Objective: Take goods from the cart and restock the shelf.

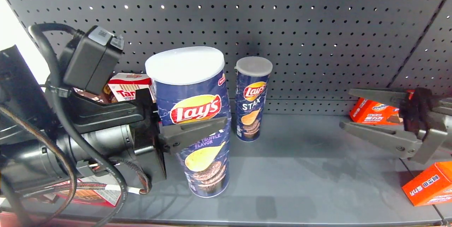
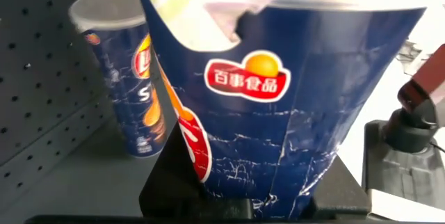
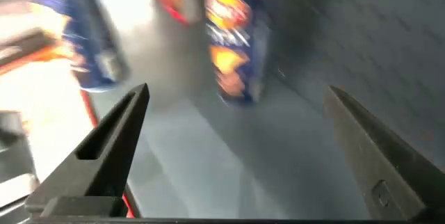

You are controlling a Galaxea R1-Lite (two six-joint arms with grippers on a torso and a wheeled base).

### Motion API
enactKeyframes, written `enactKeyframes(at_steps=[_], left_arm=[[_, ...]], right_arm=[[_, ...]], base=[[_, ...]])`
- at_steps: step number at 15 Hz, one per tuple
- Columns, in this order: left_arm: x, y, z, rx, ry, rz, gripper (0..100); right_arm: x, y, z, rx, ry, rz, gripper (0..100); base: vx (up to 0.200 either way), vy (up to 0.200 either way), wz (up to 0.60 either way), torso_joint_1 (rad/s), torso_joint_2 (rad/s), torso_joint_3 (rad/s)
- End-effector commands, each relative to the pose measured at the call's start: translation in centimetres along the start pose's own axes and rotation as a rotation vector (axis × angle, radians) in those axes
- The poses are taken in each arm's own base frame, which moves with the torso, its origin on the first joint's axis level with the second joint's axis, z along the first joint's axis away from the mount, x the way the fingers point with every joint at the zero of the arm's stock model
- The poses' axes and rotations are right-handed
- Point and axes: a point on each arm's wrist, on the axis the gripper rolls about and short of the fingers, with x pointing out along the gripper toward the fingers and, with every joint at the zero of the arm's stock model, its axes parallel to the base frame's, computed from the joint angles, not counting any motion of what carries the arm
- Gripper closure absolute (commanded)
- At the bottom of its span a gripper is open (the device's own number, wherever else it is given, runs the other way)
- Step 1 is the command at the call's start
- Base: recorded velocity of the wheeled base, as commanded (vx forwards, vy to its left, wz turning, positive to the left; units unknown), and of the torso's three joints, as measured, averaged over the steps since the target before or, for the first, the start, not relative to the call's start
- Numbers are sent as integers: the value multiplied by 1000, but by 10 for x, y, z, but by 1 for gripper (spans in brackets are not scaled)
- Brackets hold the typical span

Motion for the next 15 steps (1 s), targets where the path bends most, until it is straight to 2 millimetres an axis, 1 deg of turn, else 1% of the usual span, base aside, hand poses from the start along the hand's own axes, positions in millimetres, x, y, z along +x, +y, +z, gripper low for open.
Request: enactKeyframes(at_steps=[1,2,3,6,7,8,9,10,12,13,15], left_arm=[[4,4,-3,-4,9,5,100],[4,4,-3,-8,11,1,100],[3,4,-4,-8,12,-6,100],[3,4,-4,-9,13,-9,100],[3,4,-4,-9,13,-9,100],[1,4,-4,-9,14,-5,100],[1,4,-5,-10,15,-8,100],[1,4,-5,-10,15,-8,100],[-1,7,-4,-9,12,5,100],[-1,7,-2,-5,6,5,100],[-1,7,0,-4,1,5,100]], right_arm=[[33,-21,-16,19,14,97,0],[45,-30,-17,-5,-32,200,0],[51,-36,-17,-13,-45,233,0],[73,-51,-21,-12,-46,253,0],[76,-53,-20,-13,-48,259,0],[84,-59,-20,-18,-58,297,0],[88,-61,-21,-20,-63,330,0],[88,-61,-21,-20,-63,330,0],[107,-64,-27,-23,-61,360,0],[115,-69,-30,-35,-60,358,0],[127,-76,-35,-42,-59,357,0]], base=[[0,0,0,0,0,0],[0,0,0,0,0,0],[0,0,0,0,0,0],[0,0,0,0,0,0],[0,0,0,0,0,0],[0,0,0,0,0,0],[0,0,0,0,0,0],[0,0,0,0,0,0],[0,0,0,0,0,0],[0,0,0,0,0,0],[0,0,0,0,0,0]])
